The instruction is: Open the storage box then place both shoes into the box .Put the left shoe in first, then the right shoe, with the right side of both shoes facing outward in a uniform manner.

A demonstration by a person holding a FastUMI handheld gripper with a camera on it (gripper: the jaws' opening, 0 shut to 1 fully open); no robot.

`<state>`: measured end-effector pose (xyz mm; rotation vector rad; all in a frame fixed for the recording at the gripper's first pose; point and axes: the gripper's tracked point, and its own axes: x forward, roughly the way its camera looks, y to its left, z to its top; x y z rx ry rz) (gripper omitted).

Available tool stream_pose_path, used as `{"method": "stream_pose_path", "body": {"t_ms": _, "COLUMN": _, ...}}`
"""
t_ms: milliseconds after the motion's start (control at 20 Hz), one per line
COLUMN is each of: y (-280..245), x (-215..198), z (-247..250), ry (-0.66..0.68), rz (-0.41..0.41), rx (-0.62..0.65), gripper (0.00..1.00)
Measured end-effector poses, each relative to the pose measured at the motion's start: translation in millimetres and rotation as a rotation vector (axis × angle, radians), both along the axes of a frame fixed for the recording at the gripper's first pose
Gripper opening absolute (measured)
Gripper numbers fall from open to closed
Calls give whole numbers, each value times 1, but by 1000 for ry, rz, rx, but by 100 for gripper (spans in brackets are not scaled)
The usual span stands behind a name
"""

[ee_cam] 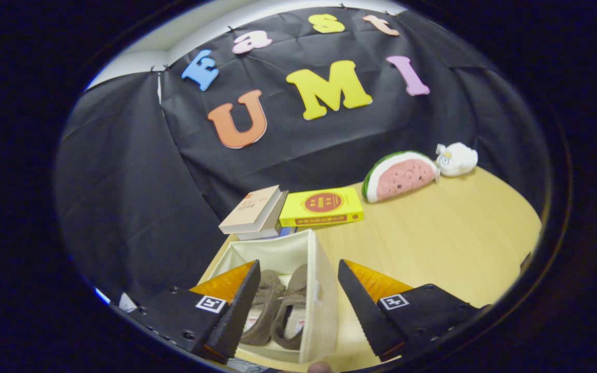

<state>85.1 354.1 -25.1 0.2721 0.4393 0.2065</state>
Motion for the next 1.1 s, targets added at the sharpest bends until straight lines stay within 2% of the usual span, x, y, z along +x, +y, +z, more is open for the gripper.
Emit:
{"method": "stream_pose_path", "body": {"t_ms": 50, "y": -17, "x": -1, "z": 9, "ry": -46, "rz": -8, "rx": -31, "gripper": 95}}
{"method": "stream_pose_path", "body": {"t_ms": 250, "y": -83, "x": -15, "z": 36, "ry": -196, "rz": -39, "rx": -116, "gripper": 96}}
{"method": "stream_pose_path", "body": {"t_ms": 400, "y": -116, "x": -37, "z": 52, "ry": -303, "rz": -31, "rx": -159, "gripper": 96}}
{"method": "stream_pose_path", "body": {"t_ms": 550, "y": -150, "x": -61, "z": 52, "ry": -325, "rz": -35, "rx": -178, "gripper": 96}}
{"method": "stream_pose_path", "body": {"t_ms": 700, "y": -186, "x": -84, "z": 57, "ry": -378, "rz": -81, "rx": -218, "gripper": 96}}
{"method": "stream_pose_path", "body": {"t_ms": 850, "y": -193, "x": -105, "z": 48, "ry": -418, "rz": -57, "rx": -225, "gripper": 96}}
{"method": "stream_pose_path", "body": {"t_ms": 1100, "y": -212, "x": -99, "z": 40, "ry": -421, "rz": -81, "rx": -205, "gripper": 95}}
